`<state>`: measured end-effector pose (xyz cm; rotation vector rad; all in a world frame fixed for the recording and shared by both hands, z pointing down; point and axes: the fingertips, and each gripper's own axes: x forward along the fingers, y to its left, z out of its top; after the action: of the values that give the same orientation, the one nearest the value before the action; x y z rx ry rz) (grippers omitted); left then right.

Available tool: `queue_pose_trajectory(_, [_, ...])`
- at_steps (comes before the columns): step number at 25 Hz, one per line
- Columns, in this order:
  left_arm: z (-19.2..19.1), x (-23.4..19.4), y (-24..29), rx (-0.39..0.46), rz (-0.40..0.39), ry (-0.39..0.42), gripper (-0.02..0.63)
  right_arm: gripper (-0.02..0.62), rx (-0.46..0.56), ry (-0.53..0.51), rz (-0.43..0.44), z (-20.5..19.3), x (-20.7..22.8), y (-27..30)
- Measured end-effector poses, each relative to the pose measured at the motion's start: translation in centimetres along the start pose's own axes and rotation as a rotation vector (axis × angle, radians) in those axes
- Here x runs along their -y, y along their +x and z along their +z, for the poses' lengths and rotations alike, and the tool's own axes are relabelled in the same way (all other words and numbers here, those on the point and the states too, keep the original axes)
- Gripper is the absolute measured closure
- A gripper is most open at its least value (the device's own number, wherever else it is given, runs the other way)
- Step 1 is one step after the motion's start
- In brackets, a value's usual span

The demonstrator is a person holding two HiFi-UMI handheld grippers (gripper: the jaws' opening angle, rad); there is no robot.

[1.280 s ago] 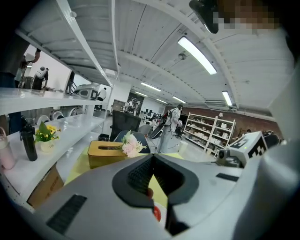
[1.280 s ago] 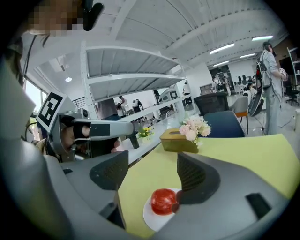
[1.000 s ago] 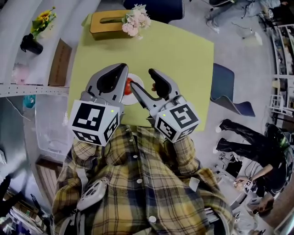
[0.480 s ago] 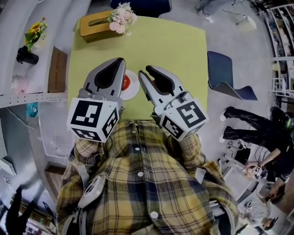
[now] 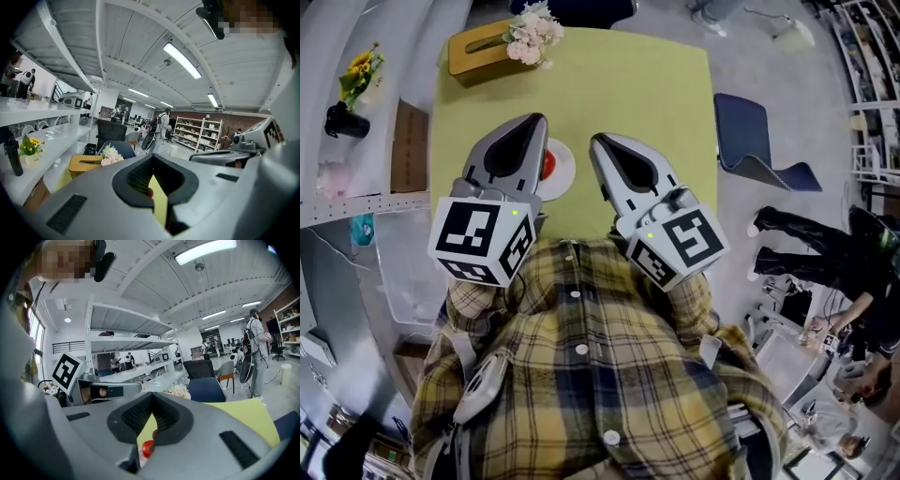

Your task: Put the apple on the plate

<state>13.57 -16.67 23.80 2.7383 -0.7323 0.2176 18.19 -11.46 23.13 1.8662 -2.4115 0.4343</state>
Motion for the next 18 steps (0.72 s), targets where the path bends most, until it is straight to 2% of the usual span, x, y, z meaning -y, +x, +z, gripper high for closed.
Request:
queue_pose_trajectory(6, [-0.18,-0.28,-0.02,-0.008,0.003,-0.002,0.601,0.598,-0.01,0.05,0.013,-0.22,0.28,-0.06])
queue_pose_trajectory(18, [-0.59,-0.26,-0.09,-0.023,-0.01,0.013,0.601,0.598,-0.036,0.039,0.018,-0.62,0.18,0.42])
